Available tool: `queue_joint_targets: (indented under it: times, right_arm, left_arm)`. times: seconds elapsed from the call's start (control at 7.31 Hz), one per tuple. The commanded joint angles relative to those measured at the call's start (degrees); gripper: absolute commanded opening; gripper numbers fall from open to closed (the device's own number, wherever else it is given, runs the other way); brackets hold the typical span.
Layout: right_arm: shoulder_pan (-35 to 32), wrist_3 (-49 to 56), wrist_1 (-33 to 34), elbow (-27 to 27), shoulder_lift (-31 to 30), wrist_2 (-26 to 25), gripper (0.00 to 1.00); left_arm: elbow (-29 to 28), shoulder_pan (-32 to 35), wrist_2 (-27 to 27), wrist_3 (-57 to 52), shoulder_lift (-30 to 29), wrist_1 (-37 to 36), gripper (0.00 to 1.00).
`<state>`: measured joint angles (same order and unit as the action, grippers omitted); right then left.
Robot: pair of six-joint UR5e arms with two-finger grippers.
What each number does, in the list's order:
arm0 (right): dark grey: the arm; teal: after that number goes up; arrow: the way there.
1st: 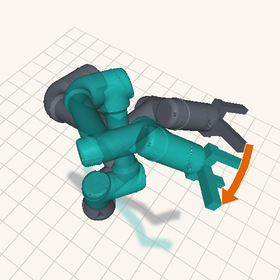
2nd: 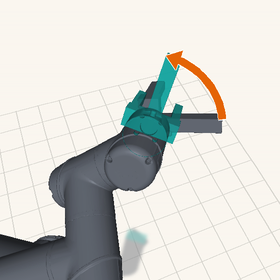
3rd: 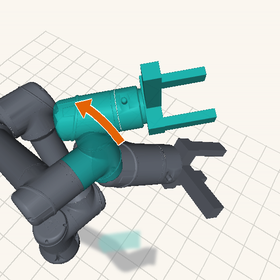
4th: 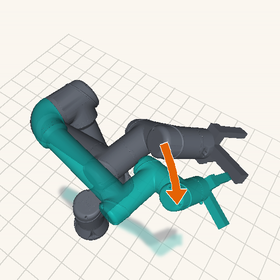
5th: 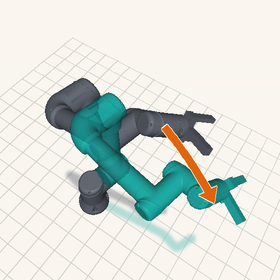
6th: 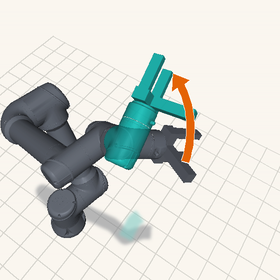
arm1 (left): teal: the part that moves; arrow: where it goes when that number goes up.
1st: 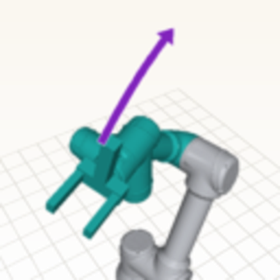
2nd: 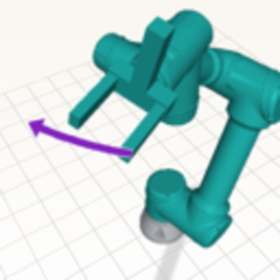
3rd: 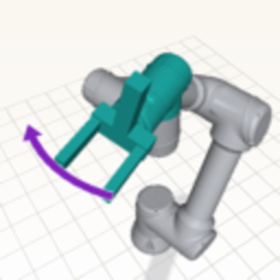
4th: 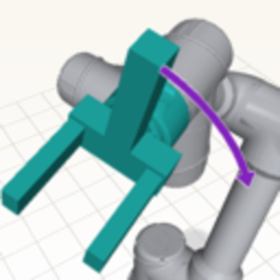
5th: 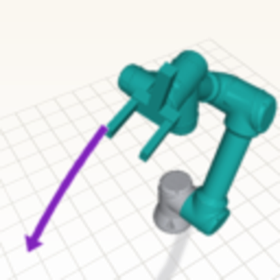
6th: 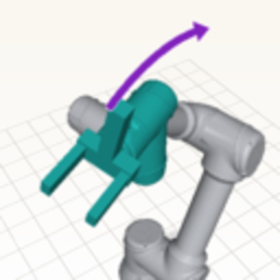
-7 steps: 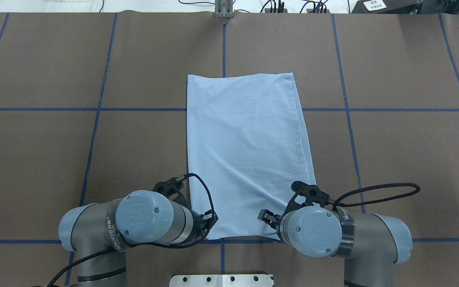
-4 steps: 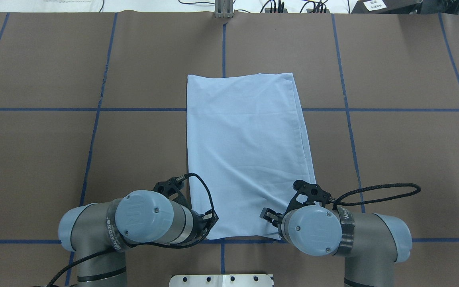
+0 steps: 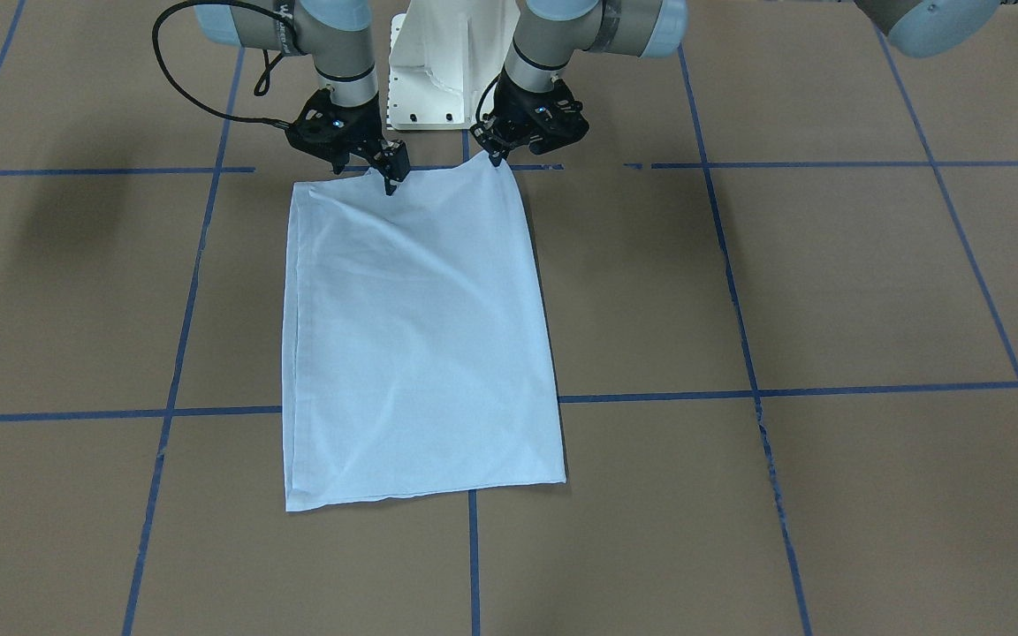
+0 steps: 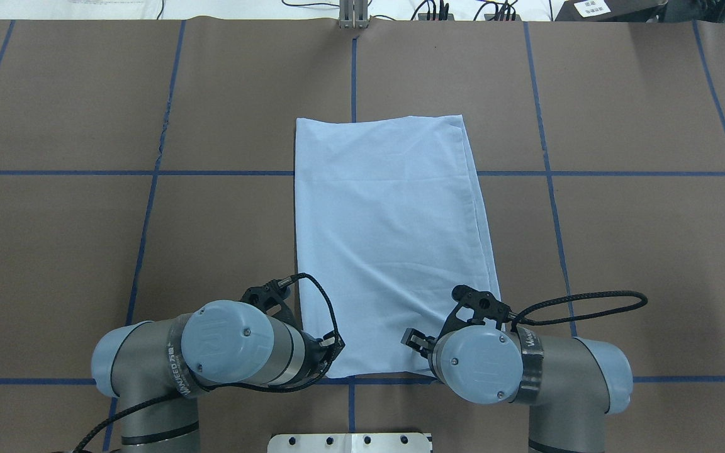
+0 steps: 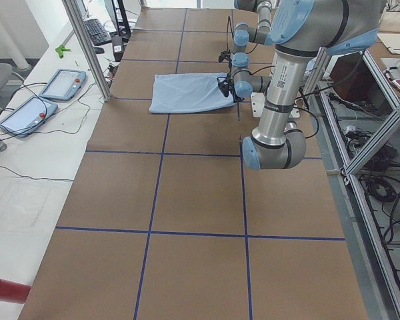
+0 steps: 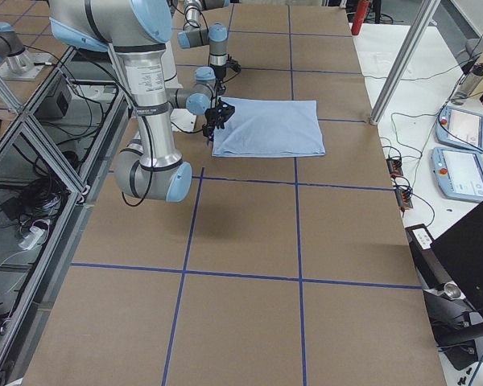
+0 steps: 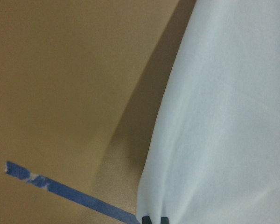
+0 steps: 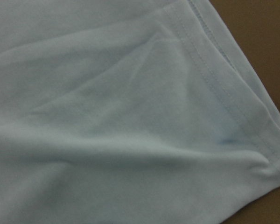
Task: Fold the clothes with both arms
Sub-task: 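Grasp the shirt's near edge with both grippers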
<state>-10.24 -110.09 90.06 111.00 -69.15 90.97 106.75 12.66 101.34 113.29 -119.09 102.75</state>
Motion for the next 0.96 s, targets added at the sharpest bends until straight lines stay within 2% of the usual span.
queue_joint_targets:
  times: [0.0,0.82]
  right_arm:
    - [0.0,0.0,0.0,-0.9,0.6,0.0,1.00]
    - [0.7,-0.1,0.0,-0.8,-0.3,0.0,1.00]
  left_arm:
    - [0.0,0.0,0.0,0.0,-0.1,0.0,0.00]
    - [0.1,0.0,0.0,0.0,-0.3,0.2,0.00]
